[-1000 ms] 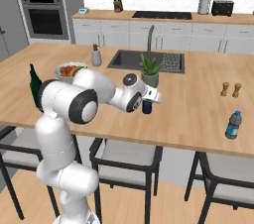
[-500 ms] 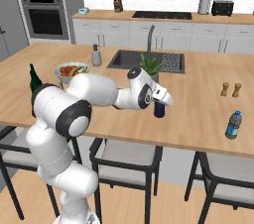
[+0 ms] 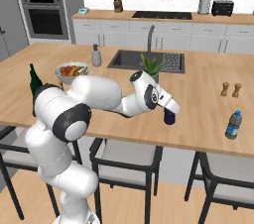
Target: Move the plastic bottles in the middle to the plastics group, and the glass bottles in the middle to the glass group.
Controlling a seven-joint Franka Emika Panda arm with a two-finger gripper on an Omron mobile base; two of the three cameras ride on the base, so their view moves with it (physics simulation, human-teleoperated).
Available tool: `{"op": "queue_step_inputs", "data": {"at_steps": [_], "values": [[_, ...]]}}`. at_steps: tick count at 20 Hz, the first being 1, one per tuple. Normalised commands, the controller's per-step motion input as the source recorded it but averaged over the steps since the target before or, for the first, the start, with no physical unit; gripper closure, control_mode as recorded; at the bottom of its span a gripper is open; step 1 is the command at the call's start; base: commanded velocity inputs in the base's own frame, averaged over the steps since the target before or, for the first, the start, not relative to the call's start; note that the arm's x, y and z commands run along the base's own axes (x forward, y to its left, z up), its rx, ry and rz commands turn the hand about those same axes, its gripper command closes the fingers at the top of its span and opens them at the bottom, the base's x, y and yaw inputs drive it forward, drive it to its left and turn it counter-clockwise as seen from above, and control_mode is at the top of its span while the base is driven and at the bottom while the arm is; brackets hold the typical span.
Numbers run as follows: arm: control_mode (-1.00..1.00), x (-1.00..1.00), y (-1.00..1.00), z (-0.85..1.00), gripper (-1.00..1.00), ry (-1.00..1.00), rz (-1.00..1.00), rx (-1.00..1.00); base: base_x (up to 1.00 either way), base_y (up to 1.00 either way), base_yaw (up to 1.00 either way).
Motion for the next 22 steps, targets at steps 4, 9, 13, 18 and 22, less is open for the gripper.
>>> {"op": "queue_step_inputs", "data": {"at_steps": [4,9,13,18,22], "values": [[-1.00,-0.01,-0.55,0.00,1.00,0.00,-0.12,0.00,0.00,0.00,0.00],[-1.00,0.00,-0.58,0.00,1.00,0.00,-0.07,0.00,0.00,0.00,0.00],[-1.00,0.00,-0.61,0.00,1.00,0.00,-0.06,0.00,0.00,0.00,0.00],[-1.00,0.02,-0.63,0.00,1.00,0.00,-0.02,0.00,0.00,0.00,0.00],[-1.00,0.13,-0.57,0.00,1.00,0.00,0.00,0.00,0.00,0.00,0.00]]}}
